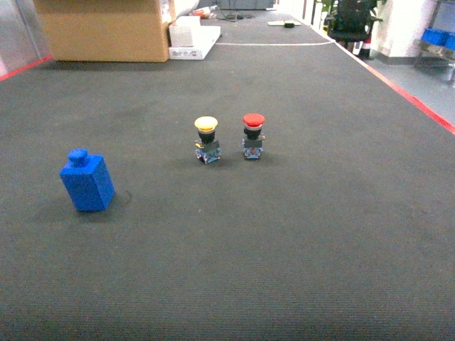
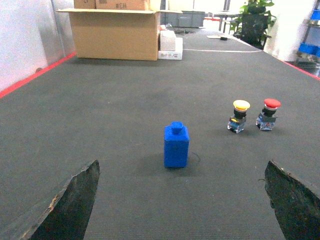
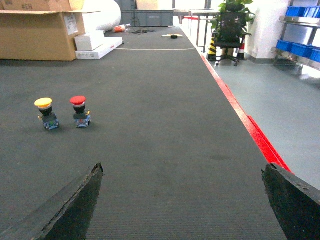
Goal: Pick blue part to blue bin on bottom shelf
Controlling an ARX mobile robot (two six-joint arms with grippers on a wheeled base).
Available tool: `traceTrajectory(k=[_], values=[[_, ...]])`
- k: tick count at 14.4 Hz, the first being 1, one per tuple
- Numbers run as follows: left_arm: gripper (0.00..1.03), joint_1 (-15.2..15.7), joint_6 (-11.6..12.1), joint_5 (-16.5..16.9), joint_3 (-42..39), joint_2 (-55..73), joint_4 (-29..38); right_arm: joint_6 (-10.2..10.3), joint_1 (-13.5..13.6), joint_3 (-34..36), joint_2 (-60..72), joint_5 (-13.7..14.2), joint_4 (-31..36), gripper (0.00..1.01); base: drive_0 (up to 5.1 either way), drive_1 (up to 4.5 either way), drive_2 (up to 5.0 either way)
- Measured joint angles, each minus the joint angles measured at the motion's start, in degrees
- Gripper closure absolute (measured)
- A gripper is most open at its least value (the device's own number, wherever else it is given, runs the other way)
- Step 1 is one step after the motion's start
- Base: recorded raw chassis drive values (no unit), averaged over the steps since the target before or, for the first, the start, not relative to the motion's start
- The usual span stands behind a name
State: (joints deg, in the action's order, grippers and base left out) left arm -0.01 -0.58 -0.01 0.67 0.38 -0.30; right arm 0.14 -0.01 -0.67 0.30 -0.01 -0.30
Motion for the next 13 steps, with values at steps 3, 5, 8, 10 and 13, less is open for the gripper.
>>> traceTrajectory(k=[3,5,8,10,13], values=[[0.05,0.0,0.0,-0.02,0.0,0.0,0.04,0.02,0.0,0.0,0.0,0.0,0.02,0.03,0.0,0.0,0.0],[0.05,0.0,0.0,-0.02,0.0,0.0,0.02,0.02,0.0,0.0,0.0,-0.02,0.02,0.03,0.0,0.0,0.0],[0.05,-4.83,-1.31,-12.81,2.36,5.81,-5.88,0.02,0.0,0.0,0.0,0.09,0.0,0.03,0.0,0.0,0.0],[0.05,-3.69,-2.6,-18.53,2.36,11.02,-0.63,0.02,0.0,0.0,0.0,-0.02,-0.02,0.03,0.0,0.0,0.0],[0.05,-5.05,-2.64,-16.41,2.67,30.88,20.44,0.0,0.0,0.0,0.0,0.0,0.0,0.03,0.0,0.0,0.0]])
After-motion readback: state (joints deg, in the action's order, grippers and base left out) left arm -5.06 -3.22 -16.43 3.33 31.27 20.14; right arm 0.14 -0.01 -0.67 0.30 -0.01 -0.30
